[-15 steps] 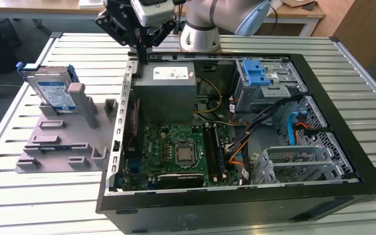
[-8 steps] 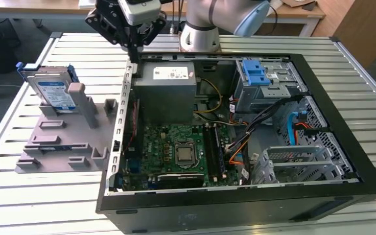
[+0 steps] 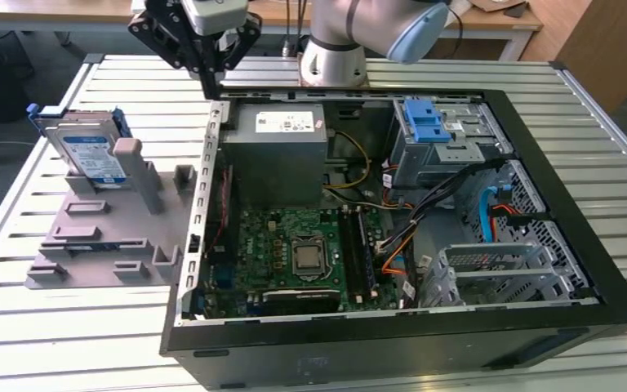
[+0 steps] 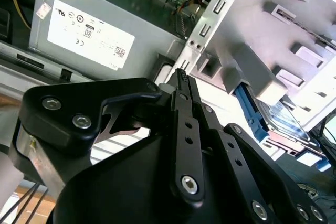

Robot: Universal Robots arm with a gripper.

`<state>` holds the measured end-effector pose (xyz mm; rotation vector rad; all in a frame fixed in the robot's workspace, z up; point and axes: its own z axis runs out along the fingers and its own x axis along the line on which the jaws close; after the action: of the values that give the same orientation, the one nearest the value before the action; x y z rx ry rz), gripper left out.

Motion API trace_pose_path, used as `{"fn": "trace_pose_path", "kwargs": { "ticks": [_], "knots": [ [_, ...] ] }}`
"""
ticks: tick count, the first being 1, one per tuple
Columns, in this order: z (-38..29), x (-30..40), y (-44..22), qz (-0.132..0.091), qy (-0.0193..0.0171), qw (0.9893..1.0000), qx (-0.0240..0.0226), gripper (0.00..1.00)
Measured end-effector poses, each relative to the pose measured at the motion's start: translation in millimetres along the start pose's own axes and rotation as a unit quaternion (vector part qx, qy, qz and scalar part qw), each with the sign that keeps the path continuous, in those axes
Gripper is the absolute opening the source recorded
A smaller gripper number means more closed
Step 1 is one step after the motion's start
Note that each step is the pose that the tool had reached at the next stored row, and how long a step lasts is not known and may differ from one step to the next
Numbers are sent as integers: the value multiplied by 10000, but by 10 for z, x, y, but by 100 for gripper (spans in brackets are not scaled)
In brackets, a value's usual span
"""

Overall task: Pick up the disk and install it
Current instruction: 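Reach for the disk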

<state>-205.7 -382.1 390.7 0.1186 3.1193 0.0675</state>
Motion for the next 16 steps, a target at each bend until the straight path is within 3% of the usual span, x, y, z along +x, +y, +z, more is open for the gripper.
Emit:
{"fn": "trace_pose_path", "kwargs": {
  "ticks": [5,16],
  "knots": [
    [7,79,25,2,45,10000,5,15],
    [10,105,25,2,46,10000,4,11]
  ]
}}
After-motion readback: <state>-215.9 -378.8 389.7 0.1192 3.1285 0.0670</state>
